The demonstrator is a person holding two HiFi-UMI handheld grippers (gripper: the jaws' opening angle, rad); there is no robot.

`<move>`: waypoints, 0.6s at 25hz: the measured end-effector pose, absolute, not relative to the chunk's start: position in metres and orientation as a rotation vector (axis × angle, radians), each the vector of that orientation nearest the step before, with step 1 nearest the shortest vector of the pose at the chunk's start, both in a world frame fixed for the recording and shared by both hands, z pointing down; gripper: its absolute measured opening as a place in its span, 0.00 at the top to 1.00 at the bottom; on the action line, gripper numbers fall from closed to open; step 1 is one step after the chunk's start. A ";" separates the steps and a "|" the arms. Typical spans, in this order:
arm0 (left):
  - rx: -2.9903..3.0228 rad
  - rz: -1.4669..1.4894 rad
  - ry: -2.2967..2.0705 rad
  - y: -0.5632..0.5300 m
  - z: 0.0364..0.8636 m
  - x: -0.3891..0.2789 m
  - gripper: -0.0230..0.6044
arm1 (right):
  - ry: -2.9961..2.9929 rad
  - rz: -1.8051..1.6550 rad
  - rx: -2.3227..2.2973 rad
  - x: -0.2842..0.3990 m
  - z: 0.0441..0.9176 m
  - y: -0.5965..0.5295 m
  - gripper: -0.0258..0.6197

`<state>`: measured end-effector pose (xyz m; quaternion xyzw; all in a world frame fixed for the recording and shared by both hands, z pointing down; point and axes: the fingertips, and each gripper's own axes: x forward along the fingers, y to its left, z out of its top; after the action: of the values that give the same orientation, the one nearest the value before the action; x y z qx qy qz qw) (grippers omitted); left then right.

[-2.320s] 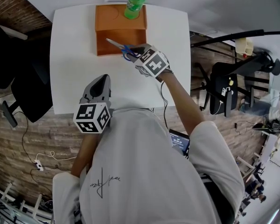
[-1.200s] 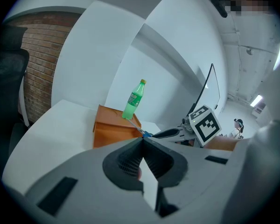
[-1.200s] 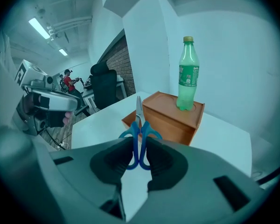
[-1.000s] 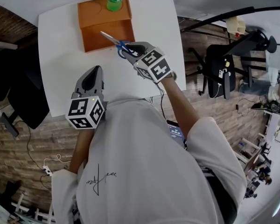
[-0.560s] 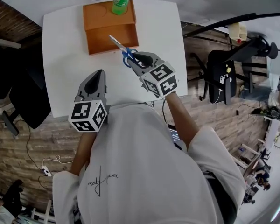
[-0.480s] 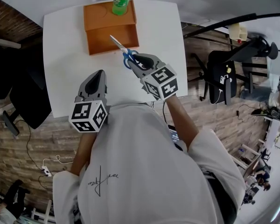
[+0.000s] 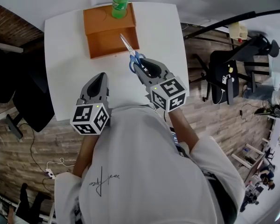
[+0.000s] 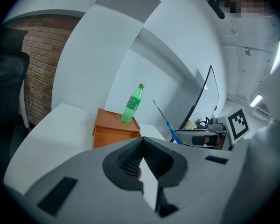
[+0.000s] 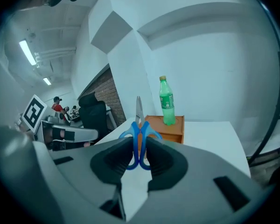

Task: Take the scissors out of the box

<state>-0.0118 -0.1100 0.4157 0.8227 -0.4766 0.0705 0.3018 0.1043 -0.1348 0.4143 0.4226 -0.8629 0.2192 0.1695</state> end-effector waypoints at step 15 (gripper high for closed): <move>2.184 0.157 -1.248 -0.114 0.405 -0.008 0.95 | -2.511 0.572 1.298 0.112 0.390 -0.122 0.81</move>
<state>-0.0079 -0.1140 0.4052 0.8250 -0.4716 0.0595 0.3057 0.1121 -0.1222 0.3899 0.4462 -0.8635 0.1968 0.1284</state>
